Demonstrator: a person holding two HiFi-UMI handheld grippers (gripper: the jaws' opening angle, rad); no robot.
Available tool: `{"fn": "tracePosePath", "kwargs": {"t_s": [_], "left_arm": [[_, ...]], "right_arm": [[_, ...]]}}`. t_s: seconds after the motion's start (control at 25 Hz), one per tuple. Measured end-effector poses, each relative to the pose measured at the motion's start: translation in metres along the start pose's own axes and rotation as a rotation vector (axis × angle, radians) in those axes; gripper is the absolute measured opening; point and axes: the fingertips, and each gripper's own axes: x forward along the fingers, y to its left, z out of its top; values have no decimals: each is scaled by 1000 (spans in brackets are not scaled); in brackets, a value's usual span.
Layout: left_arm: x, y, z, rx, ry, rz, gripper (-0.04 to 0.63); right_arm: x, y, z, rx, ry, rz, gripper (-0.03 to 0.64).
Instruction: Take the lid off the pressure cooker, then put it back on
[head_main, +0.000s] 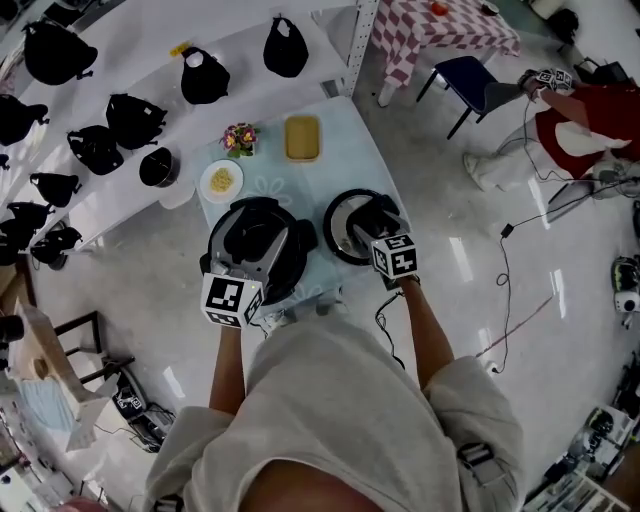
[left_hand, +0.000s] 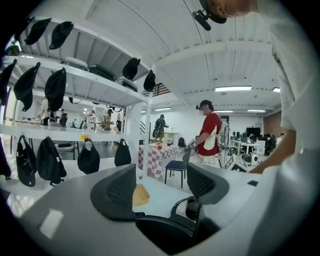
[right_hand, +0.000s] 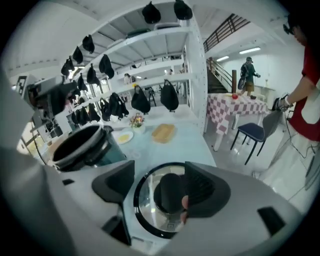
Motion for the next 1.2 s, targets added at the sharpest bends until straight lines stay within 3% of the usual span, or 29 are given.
{"fn": "tracePosePath", "kwargs": {"t_s": [0.2, 0.6, 1.2], "left_arm": [[-9, 6, -3, -7, 11, 25, 308], [-26, 18, -15, -14, 46, 83, 308], [-40, 32, -24, -25, 60, 141, 308]], "right_arm": [[39, -22, -52, 11, 226, 14, 296], [80, -35, -87, -51, 500, 27, 296], [95, -35, -102, -102, 643, -15, 278]]}}
